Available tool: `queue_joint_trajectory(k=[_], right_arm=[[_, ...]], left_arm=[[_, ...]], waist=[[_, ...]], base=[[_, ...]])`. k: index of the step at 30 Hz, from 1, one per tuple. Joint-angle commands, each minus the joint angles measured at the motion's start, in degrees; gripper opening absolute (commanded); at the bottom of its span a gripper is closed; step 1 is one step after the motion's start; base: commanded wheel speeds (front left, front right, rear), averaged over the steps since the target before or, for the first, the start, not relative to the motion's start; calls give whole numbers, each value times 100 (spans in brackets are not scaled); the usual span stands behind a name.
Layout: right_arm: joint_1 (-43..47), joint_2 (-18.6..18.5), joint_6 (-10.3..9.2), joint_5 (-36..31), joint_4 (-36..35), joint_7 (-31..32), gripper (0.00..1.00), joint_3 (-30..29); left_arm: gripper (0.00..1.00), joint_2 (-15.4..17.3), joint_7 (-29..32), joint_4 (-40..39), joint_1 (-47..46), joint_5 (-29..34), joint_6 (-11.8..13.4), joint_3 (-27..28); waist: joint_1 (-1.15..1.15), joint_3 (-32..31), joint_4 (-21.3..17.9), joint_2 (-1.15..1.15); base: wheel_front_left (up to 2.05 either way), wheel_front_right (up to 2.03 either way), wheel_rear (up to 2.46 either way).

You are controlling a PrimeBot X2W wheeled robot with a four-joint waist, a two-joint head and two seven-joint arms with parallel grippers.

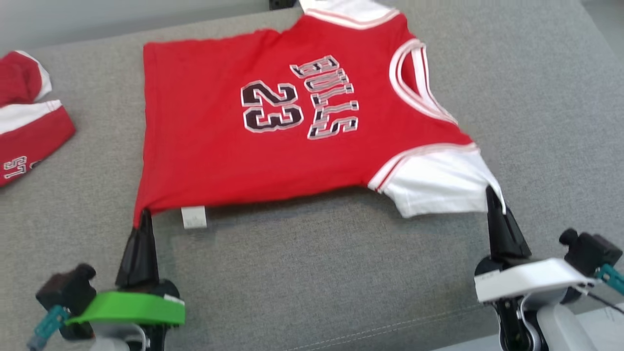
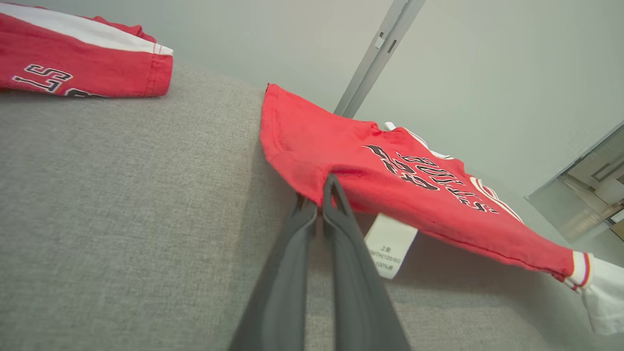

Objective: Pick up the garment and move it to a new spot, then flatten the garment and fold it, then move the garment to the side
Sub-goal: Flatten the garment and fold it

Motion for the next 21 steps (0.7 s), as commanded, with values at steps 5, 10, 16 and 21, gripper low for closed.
queue_joint_trajectory(k=[5, 10, 16, 21], right_arm=[[589, 88, 0, -116, -159, -20, 0, -58], [1097, 170, 0, -124, -317, -20, 0, 45], [1353, 227, 0, -15, -337, -20, 0, 121], [1393, 229, 0, 2, -257, -20, 0, 137]], left_arm=[[0, -208, -15, -75, 563, 197, -12, 96], [0, -351, -15, -159, 996, 293, -12, 162], [0, -431, -15, -267, 1353, 271, -12, 242], [0, -444, -15, -192, 1445, 349, -12, 226]], waist=[[1, -500, 180, 54], [1, -611, 164, 54], [1, -650, 93, 54], [1, -665, 69, 54]], base=[[0, 0, 0], [0, 0, 0], [0, 0, 0], [0, 0, 0]])
